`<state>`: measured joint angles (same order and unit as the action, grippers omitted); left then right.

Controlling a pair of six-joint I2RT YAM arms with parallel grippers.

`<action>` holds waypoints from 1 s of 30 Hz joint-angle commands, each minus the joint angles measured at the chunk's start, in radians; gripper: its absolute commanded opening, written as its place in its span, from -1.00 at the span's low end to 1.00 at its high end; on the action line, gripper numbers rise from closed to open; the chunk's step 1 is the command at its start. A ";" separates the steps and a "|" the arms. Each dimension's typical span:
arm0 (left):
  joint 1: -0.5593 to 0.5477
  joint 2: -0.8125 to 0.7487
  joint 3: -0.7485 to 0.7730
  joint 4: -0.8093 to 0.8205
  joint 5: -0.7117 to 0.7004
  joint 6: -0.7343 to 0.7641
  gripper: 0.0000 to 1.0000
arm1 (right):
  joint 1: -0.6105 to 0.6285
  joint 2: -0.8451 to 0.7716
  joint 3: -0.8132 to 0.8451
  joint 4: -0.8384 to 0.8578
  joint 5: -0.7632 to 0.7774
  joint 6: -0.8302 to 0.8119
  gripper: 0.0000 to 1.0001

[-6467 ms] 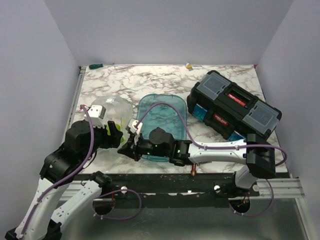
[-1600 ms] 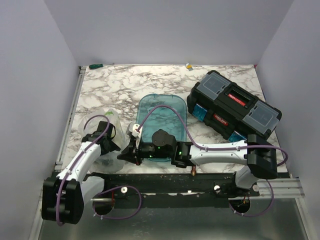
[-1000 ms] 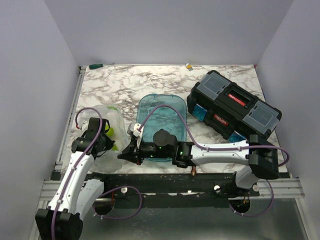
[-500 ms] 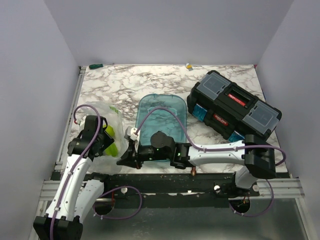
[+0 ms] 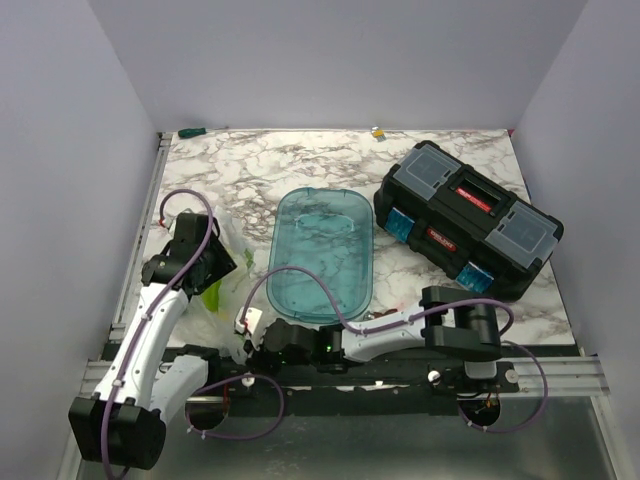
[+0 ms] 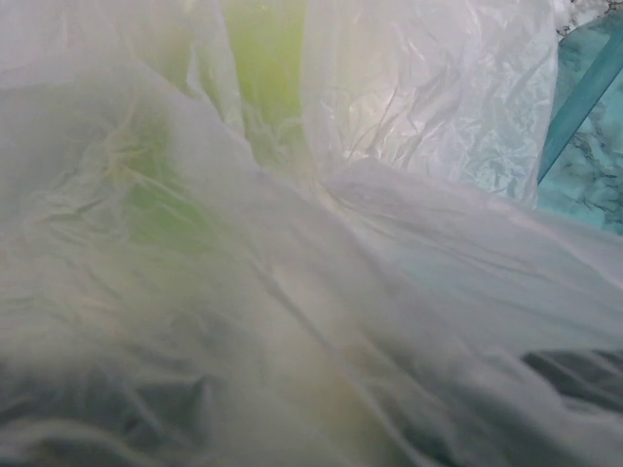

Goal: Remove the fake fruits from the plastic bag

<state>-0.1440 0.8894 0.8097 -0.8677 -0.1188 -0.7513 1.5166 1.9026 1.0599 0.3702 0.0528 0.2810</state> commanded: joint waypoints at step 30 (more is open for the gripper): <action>0.033 -0.210 -0.032 -0.049 0.140 0.005 0.53 | -0.084 -0.328 -0.098 0.041 0.592 0.410 1.00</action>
<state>-0.1177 0.6910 0.8005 -0.9070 -0.0265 -0.7273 1.4425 1.5047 0.9459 0.4389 0.5278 0.5961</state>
